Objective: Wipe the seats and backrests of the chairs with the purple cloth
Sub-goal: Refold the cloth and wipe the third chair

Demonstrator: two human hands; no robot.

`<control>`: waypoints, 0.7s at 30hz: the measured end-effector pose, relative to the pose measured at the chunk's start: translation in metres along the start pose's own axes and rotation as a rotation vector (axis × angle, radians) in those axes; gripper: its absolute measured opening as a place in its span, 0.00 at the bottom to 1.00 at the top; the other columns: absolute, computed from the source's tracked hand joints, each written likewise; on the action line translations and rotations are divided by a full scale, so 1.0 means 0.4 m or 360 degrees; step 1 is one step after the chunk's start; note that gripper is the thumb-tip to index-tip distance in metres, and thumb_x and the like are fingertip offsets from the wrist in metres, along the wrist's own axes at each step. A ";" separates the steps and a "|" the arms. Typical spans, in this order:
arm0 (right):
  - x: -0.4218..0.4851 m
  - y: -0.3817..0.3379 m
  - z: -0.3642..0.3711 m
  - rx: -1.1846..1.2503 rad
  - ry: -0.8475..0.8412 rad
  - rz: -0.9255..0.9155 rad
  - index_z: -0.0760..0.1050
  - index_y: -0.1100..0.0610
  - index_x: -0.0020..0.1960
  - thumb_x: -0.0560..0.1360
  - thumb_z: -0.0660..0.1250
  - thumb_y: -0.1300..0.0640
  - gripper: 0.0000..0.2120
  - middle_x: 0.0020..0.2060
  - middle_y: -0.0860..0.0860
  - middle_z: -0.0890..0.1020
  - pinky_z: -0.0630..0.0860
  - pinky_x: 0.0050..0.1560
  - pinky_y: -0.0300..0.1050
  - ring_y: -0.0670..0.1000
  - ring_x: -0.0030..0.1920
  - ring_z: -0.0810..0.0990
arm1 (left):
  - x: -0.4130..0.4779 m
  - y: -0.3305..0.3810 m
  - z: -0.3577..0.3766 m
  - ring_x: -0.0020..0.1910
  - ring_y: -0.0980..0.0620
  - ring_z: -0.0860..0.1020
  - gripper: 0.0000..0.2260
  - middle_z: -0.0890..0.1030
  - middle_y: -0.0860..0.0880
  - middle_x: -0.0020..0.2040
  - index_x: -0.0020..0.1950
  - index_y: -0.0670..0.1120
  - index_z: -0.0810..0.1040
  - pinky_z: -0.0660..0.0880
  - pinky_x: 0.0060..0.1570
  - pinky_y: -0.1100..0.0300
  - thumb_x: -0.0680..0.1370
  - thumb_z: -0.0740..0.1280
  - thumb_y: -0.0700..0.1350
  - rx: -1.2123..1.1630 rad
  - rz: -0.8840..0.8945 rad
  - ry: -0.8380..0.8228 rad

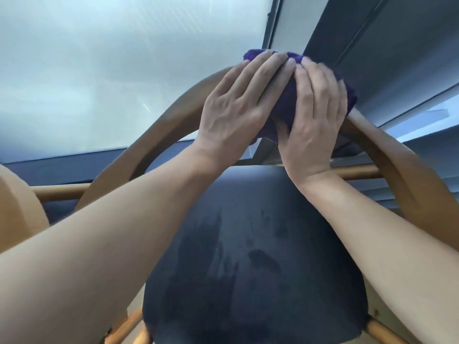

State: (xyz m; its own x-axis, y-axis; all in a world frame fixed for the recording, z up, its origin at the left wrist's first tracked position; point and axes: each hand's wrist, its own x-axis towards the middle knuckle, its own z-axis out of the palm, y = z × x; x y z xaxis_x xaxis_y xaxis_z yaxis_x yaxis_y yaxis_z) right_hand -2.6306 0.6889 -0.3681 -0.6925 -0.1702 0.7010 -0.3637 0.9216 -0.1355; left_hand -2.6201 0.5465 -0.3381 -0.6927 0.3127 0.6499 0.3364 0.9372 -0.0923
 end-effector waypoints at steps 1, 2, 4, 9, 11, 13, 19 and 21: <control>0.006 -0.014 0.004 -0.0004 -0.0011 -0.0046 0.71 0.61 0.71 0.78 0.67 0.60 0.22 0.70 0.56 0.74 0.64 0.73 0.58 0.57 0.71 0.71 | -0.012 -0.009 -0.004 0.70 0.48 0.74 0.17 0.75 0.47 0.70 0.72 0.43 0.74 0.70 0.69 0.55 0.84 0.58 0.39 0.0003 -0.0074 -0.0004; 0.012 -0.027 0.008 -0.0002 -0.0023 -0.0096 0.71 0.61 0.72 0.79 0.66 0.59 0.22 0.70 0.55 0.74 0.63 0.74 0.58 0.57 0.72 0.70 | -0.025 -0.018 -0.009 0.70 0.48 0.74 0.17 0.75 0.47 0.70 0.72 0.43 0.73 0.69 0.69 0.55 0.83 0.59 0.39 0.0013 -0.0146 -0.0014; 0.021 -0.051 0.011 -0.0010 -0.0044 -0.0198 0.71 0.59 0.72 0.80 0.66 0.58 0.21 0.71 0.54 0.74 0.63 0.75 0.58 0.57 0.72 0.70 | -0.052 -0.032 -0.021 0.69 0.49 0.74 0.21 0.75 0.47 0.70 0.73 0.44 0.72 0.69 0.68 0.56 0.80 0.64 0.39 0.0054 -0.0281 -0.0038; 0.031 -0.114 0.021 -0.0079 -0.0037 -0.0423 0.72 0.57 0.72 0.80 0.66 0.59 0.21 0.70 0.52 0.74 0.65 0.73 0.59 0.57 0.71 0.72 | -0.108 -0.059 -0.051 0.69 0.47 0.73 0.35 0.74 0.45 0.71 0.74 0.42 0.70 0.67 0.69 0.56 0.67 0.74 0.37 0.0036 -0.0571 -0.0177; 0.031 -0.145 0.029 -0.0096 -0.0026 -0.0502 0.72 0.56 0.72 0.80 0.66 0.60 0.20 0.70 0.51 0.75 0.66 0.72 0.59 0.56 0.71 0.72 | -0.133 -0.069 -0.062 0.69 0.47 0.74 0.36 0.74 0.45 0.71 0.74 0.41 0.70 0.69 0.68 0.56 0.67 0.76 0.38 0.0014 -0.0683 -0.0190; 0.025 -0.179 0.036 -0.0094 -0.0034 -0.0564 0.73 0.56 0.72 0.80 0.65 0.61 0.20 0.70 0.50 0.75 0.66 0.72 0.58 0.56 0.71 0.72 | -0.161 -0.076 -0.073 0.69 0.46 0.74 0.38 0.74 0.46 0.71 0.74 0.41 0.70 0.69 0.68 0.55 0.65 0.77 0.39 0.0012 -0.0809 -0.0227; 0.000 -0.262 0.040 0.0015 -0.0137 -0.0657 0.73 0.57 0.71 0.81 0.62 0.61 0.19 0.69 0.50 0.76 0.64 0.73 0.57 0.56 0.71 0.72 | -0.228 -0.091 -0.101 0.67 0.47 0.75 0.38 0.75 0.46 0.70 0.73 0.41 0.71 0.69 0.65 0.57 0.64 0.78 0.38 0.0062 -0.1050 -0.0300; -0.007 -0.293 0.036 0.0066 -0.0212 -0.0671 0.73 0.57 0.71 0.81 0.60 0.61 0.19 0.69 0.50 0.76 0.63 0.74 0.57 0.56 0.72 0.72 | -0.251 -0.096 -0.112 0.66 0.47 0.76 0.34 0.76 0.46 0.68 0.73 0.40 0.72 0.69 0.65 0.56 0.67 0.77 0.38 0.0095 -0.1109 -0.0320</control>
State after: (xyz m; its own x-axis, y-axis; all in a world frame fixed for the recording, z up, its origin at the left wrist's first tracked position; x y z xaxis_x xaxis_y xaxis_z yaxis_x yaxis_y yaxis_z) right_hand -2.5947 0.5763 -0.3642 -0.5517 -0.5743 0.6049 -0.6544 0.7477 0.1130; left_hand -2.5350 0.4723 -0.3660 -0.8391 -0.3431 0.4221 -0.2571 0.9340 0.2482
